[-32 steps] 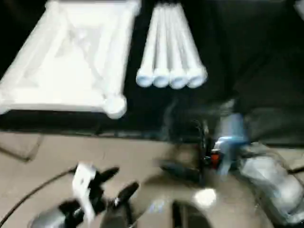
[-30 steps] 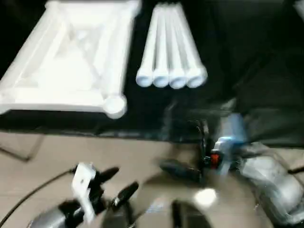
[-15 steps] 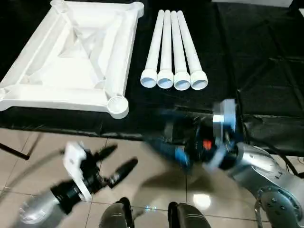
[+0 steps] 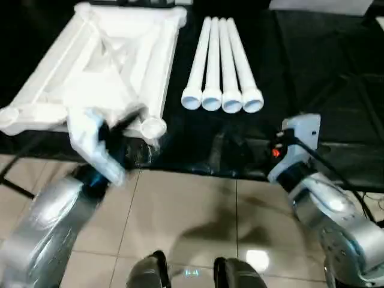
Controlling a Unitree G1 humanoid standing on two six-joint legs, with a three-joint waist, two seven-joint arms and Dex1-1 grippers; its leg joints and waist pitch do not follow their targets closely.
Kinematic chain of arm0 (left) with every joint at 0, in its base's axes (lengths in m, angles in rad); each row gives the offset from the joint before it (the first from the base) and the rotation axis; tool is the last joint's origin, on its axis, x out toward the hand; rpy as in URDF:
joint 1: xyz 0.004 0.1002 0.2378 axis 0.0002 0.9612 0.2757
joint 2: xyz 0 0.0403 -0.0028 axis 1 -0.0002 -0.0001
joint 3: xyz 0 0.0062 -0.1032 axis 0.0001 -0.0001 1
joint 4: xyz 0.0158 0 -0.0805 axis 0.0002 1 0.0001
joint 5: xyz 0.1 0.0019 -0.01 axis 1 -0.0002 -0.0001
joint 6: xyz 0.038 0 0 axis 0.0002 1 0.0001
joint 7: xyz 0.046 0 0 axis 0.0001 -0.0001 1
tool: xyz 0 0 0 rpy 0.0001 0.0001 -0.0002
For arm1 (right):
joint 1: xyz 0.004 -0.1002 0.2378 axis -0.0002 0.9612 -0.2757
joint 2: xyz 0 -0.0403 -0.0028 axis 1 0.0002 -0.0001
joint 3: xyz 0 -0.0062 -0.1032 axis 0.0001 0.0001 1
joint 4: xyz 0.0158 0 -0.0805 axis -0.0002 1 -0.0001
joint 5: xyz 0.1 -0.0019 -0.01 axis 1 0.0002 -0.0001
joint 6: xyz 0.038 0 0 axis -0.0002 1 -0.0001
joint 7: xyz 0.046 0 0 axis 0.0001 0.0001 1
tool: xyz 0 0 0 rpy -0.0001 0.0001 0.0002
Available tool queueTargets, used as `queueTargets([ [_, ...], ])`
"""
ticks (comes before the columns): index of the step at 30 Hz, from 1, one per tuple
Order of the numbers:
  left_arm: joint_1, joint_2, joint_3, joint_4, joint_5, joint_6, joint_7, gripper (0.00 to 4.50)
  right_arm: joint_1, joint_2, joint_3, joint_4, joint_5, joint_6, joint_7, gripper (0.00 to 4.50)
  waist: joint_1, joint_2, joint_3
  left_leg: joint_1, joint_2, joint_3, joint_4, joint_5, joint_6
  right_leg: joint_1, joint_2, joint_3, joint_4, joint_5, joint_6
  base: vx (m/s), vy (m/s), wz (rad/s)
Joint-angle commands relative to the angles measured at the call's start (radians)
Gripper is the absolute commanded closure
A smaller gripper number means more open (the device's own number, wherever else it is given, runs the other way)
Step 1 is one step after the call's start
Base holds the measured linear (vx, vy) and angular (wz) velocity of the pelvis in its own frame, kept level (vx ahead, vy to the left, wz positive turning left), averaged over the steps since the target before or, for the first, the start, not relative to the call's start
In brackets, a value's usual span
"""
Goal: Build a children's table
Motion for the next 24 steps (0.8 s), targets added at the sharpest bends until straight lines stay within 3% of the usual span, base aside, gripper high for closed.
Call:
queueTargets([
  [1,0.014,-0.008,-0.017,0.040,0.064,-0.005,0.048,0.03,0.016,0.010,0.024,0.025,-0.050,0.022,-0.027,0.00,0.025,-0.002,-0.117,0.009,0.024,-0.009,0.030,-0.067,0.103,0.068,-0.134,0.162,-0.094,0.173,-0.123,0.000,0.000,0.00],
  [2,0.016,0.004,-0.036,0.048,0.101,-0.016,0.052,0.03,0.019,0.024,0.020,0.038,-0.063,0.011,-0.031,0.00,0.042,-0.014,-0.122,-0.002,0.018,-0.015,0.049,-0.116,0.079,0.085,-0.136,0.203,-0.091,0.153,-0.130,0.000,0.000,0.00],
  [3,0.017,0.011,-0.047,0.051,0.118,-0.023,0.050,0.03,0.019,0.032,0.018,0.045,-0.069,0.005,-0.032,0.00,0.058,-0.026,-0.111,-0.059,0.008,-0.048,0.082,-0.135,0.046,0.119,-0.157,0.249,-0.097,0.143,-0.155,0.011,0.080,-0.47],
  [4,0.021,0.010,-0.055,0.051,0.118,-0.026,0.059,0.03,0.014,0.038,0.021,0.057,-0.081,-0.004,-0.031,0.00,0.078,-0.020,-0.119,-0.078,0.005,-0.083,0.130,-0.155,0.027,0.124,-0.181,0.288,-0.106,0.105,-0.172,0.008,0.145,-0.80],
  [5,0.022,0.004,-0.052,0.053,0.123,-0.025,0.085,0.03,0.008,0.035,0.027,0.067,-0.092,-0.028,-0.018,0.00,0.085,-0.015,-0.126,-0.084,0.004,-0.104,0.143,-0.157,0.012,0.126,-0.176,0.297,-0.103,0.101,-0.189,0.008,0.145,-0.80],
  [6,0.021,-0.003,-0.050,0.056,0.131,-0.023,0.109,0.03,0.002,0.031,0.034,0.074,-0.101,-0.051,-0.008,0.00,0.087,-0.008,-0.127,-0.085,-0.005,-0.119,0.125,-0.140,-0.011,0.111,-0.121,0.291,-0.093,0.110,-0.200,0.003,0.223,-0.77],
  [7,0.019,-0.010,-0.047,0.060,0.136,-0.021,0.120,0.03,-0.002,0.029,0.039,0.078,-0.104,-0.064,-0.004,0.00,0.085,0.007,-0.128,-0.051,-0.015,-0.107,0.075,-0.120,-0.015,0.085,-0.055,0.271,-0.092,0.060,-0.168,-0.003,0.303,-0.74],
  [8,0.025,-0.048,-0.010,0.069,0.115,-0.015,0.140,0.03,-0.013,0.032,0.044,0.086,-0.094,-0.073,0.003,0.00,0.078,0.003,-0.143,-0.067,-0.013,-0.123,0.030,-0.066,0.077,0.098,-0.063,0.195,-0.069,0.093,-0.173,-0.003,0.303,-0.74],
  [9,0.030,-0.059,0.002,0.069,0.107,-0.020,0.139,0.03,-0.016,0.034,0.044,0.088,-0.092,-0.074,0.003,0.00,0.034,0.056,-0.162,0.045,0.015,-0.140,-0.010,0.024,0.190,-0.016,0.025,0.087,0.011,0.024,-0.164,0.024,0.357,-0.30],
  [10,0.032,-0.066,0.007,0.071,0.107,-0.026,0.137,0.03,-0.018,0.035,0.045,0.088,-0.093,-0.075,0.001,0.00,-0.018,0.061,-0.161,0.082,0.044,-0.171,-0.033,0.072,0.279,-0.069,0.034,0.009,0.108,-0.105,-0.074,0.013,0.332,0.00],
  [11,0.036,-0.075,-0.004,0.066,0.125,-0.027,0.137,0.03,-0.019,0.034,0.049,0.097,-0.125,-0.080,-0.016,0.00,0.004,0.071,-0.152,0.035,0.061,-0.158,-0.051,0.130,0.247,-0.058,0.015,-0.025,0.123,-0.102,-0.009,0.013,0.332,0.00],
  [12,0.036,-0.082,-0.009,0.065,0.132,-0.027,0.140,0.03,-0.021,0.032,0.049,0.104,-0.134,-0.083,-0.014,0.00,0.006,0.062,-0.155,0.025,0.070,-0.149,-0.057,0.113,0.197,-0.048,0.008,-0.033,0.118,-0.080,-0.003,-0.058,0.270,0.03],
  [13,0.039,-0.085,-0.010,0.061,0.130,-0.023,0.140,0.03,-0.022,0.027,0.054,0.105,-0.150,-0.083,-0.021,0.00,0.005,0.053,-0.167,0.032,0.067,-0.167,-0.064,0.027,0.089,-0.021,-0.017,-0.030,0.085,-0.044,-0.004,-0.089,0.221,0.02],
  [14,0.045,-0.086,-0.014,0.057,0.130,-0.013,0.142,0.03,-0.022,0.035,0.049,0.109,-0.156,-0.078,-0.034,0.00,0.011,0.047,-0.171,0.036,0.065,-0.162,-0.074,-0.053,0.010,-0.013,-0.030,-0.022,0.061,-0.026,-0.017,-0.089,0.221,0.02],
  [15,0.050,-0.086,-0.021,0.058,0.142,-0.001,0.153,0.03,-0.024,0.050,0.031,0.117,-0.145,-0.062,-0.040,0.00,0.001,0.007,-0.176,0.032,0.049,-0.150,-0.076,-0.267,-0.113,0.018,-0.084,0.013,0.015,0.024,-0.062,-0.105,0.167,-0.09],
  [16,0.066,-0.093,-0.023,0.055,0.147,-0.009,0.160,0.03,-0.024,0.060,0.023,0.124,-0.129,-0.058,-0.027,0.00,0.006,-0.001,-0.177,0.021,0.032,-0.144,-0.056,-0.348,-0.142,0.025,-0.140,0.039,-0.021,-0.012,-0.118,-0.114,0.125,0.03],
  [17,0.076,-0.098,-0.025,0.053,0.150,-0.018,0.165,0.03,-0.023,0.066,0.017,0.129,-0.116,-0.057,-0.014,0.00,0.016,0.002,-0.168,0.017,0.024,-0.144,-0.017,-0.388,-0.133,0.024,-0.192,0.062,-0.056,-0.093,-0.165,-0.114,0.125,0.03],
  [18,0.091,-0.105,-0.026,0.051,0.151,-0.023,0.177,0.03,-0.020,0.063,0.025,0.137,-0.123,-0.072,-0.001,0.00,0.028,0.011,-0.150,0.031,0.038,-0.183,0.093,-0.314,-0.072,0.032,-0.297,0.109,-0.130,-0.260,-0.218,-0.116,0.128,0.04],
  [19,0.107,-0.121,-0.027,0.047,0.151,-0.035,0.184,0.03,-0.014,0.057,0.038,0.144,-0.130,-0.092,0.017,0.00,-0.003,0.030,-0.118,0.049,0.076,-0.265,0.111,-0.417,-0.112,0.034,-0.252,0.050,-0.137,-0.455,-0.156,-0.134,0.142,-0.10],
  [20,0.108,-0.125,-0.026,0.046,0.150,-0.035,0.185,0.03,-0.014,0.057,0.039,0.144,-0.129,-0.093,0.020,0.00,-0.031,0.055,-0.106,0.041,0.080,-0.279,0.021,-0.689,-0.181,0.034,-0.165,-0.002,-0.088,-0.456,-0.099,-0.134,0.142,-0.10],
  [21,0.120,-0.139,-0.024,0.042,0.154,-0.041,0.188,0.03,-0.007,0.059,0.049,0.140,-0.126,-0.094,0.029,0.00,-0.029,0.076,-0.104,-0.070,0.021,-0.215,-0.198,-1.143,-0.368,0.105,-0.017,-0.081,0.133,-0.226,-0.054,-0.174,0.180,-0.15],
  [22,0.122,-0.146,-0.026,0.040,0.163,-0.041,0.192,0.03,-0.008,0.058,0.054,0.135,-0.123,-0.088,0.037,0.00,-0.021,0.047,-0.132,-0.071,-0.023,-0.187,-0.186,-1.099,-0.391,0.134,0.009,-0.116,0.121,-0.093,-0.059,-0.147,0.154,0.21],
  [23,0.127,-0.156,-0.031,0.035,0.168,-0.040,0.195,0.03,-0.013,0.058,0.065,0.124,-0.130,-0.089,0.041,0.00,0.024,0.043,-0.149,-0.048,-0.096,-0.086,-0.219,-0.821,-0.540,0.095,0.028,-0.144,0.113,-0.100,-0.133,-0.147,0.154,0.21],
  [24,0.127,-0.156,-0.031,0.035,0.168,-0.040,0.195,0.03,-0.013,0.058,0.065,0.124,-0.130,-0.089,0.041,0.00,-0.016,0.008,-0.182,-0.035,-0.064,-0.082,-0.151,-0.636,-0.568,0.086,-0.070,-0.094,0.089,-0.209,-0.174,-0.062,-0.014,0.27],
])
